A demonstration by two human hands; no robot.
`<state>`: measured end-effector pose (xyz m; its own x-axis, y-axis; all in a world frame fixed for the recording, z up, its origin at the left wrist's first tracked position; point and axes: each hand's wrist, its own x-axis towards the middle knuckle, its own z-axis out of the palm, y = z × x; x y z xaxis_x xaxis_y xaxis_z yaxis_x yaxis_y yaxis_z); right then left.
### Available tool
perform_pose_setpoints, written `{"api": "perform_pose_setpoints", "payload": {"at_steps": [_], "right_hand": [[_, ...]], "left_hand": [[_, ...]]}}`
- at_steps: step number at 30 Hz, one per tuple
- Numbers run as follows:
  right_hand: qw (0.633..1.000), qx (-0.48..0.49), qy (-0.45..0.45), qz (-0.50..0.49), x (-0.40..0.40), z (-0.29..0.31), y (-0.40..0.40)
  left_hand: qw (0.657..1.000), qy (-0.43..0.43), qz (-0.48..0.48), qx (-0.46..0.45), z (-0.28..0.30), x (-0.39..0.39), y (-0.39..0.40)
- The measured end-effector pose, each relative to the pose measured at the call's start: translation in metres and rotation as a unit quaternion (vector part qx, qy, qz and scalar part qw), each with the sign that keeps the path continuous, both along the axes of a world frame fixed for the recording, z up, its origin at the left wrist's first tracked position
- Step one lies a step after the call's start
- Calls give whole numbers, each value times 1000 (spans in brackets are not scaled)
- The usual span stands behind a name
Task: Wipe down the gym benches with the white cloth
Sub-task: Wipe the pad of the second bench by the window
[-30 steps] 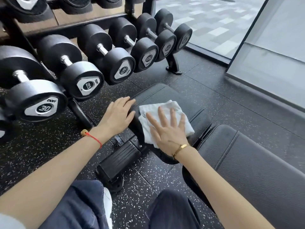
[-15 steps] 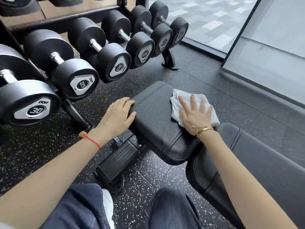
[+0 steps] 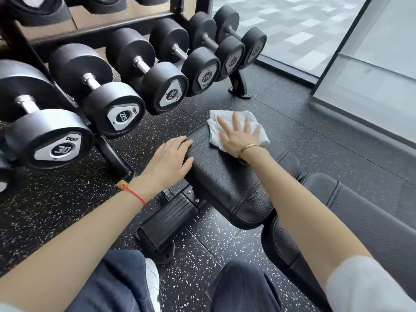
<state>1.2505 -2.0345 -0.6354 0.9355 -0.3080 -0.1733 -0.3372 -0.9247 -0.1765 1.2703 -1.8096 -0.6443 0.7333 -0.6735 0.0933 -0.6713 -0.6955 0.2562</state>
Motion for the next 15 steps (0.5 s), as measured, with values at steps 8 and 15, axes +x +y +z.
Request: {"api": "perform_pose_setpoints", "payload": {"at_steps": [8, 15], "right_hand": [[987, -20, -44, 150, -51, -15, 32], [1000, -28, 7, 6, -72, 3, -10]], "left_hand": [[1000, 9, 3, 22, 1, -3, 0], [999, 14, 15, 33, -1, -9, 1]]}}
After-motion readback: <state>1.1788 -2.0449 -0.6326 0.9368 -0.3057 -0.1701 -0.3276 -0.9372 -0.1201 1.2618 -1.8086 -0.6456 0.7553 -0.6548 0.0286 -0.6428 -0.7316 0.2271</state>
